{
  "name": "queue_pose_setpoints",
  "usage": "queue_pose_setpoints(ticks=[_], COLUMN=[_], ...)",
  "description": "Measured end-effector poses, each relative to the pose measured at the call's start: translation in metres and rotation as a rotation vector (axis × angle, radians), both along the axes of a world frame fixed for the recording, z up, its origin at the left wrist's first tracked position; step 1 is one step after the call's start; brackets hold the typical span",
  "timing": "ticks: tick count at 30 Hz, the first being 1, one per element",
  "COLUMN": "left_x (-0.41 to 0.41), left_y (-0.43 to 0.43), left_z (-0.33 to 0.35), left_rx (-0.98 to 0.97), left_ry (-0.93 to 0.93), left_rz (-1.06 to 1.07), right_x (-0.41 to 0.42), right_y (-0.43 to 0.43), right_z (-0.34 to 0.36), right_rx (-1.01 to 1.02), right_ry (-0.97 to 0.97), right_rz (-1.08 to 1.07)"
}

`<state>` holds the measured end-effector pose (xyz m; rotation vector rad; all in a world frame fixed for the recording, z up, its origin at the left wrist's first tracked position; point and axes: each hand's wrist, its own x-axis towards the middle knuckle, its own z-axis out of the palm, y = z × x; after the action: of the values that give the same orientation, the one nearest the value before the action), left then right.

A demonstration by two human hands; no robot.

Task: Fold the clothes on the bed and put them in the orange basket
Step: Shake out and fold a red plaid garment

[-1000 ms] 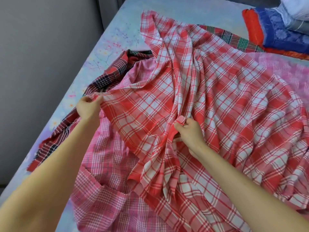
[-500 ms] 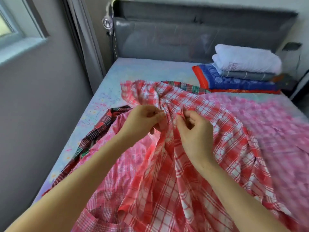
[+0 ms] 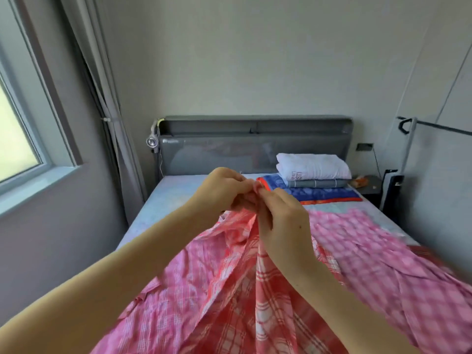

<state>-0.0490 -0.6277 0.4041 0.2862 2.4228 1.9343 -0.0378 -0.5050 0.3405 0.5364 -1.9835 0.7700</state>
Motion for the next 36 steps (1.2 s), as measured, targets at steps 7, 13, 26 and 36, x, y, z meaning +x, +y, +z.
queue_pose_setpoints(ticks=[7, 13, 26, 36], left_x=[0.049, 0.08, 0.128, 0.159], left_y=[0.048, 0.087, 0.157, 0.197], left_z=[0.034, 0.055, 0.179, 0.198], left_rx=[-0.128, -0.128, -0.082, -0.047], left_ry=[0.063, 0.076, 0.319, 0.291], left_rz=[0.054, 0.055, 0.125, 0.092], right_x=[0.052, 0.091, 0.134, 0.141], right_y=[0.044, 0.09, 0.147, 0.171], right_z=[0.032, 0.034, 0.058, 0.05], right_rx=[0.125, -0.113, 0.064, -0.146], right_ry=[0.009, -0.156, 0.389, 0.152], right_rz=[-0.027, 0.119, -0.542, -0.253])
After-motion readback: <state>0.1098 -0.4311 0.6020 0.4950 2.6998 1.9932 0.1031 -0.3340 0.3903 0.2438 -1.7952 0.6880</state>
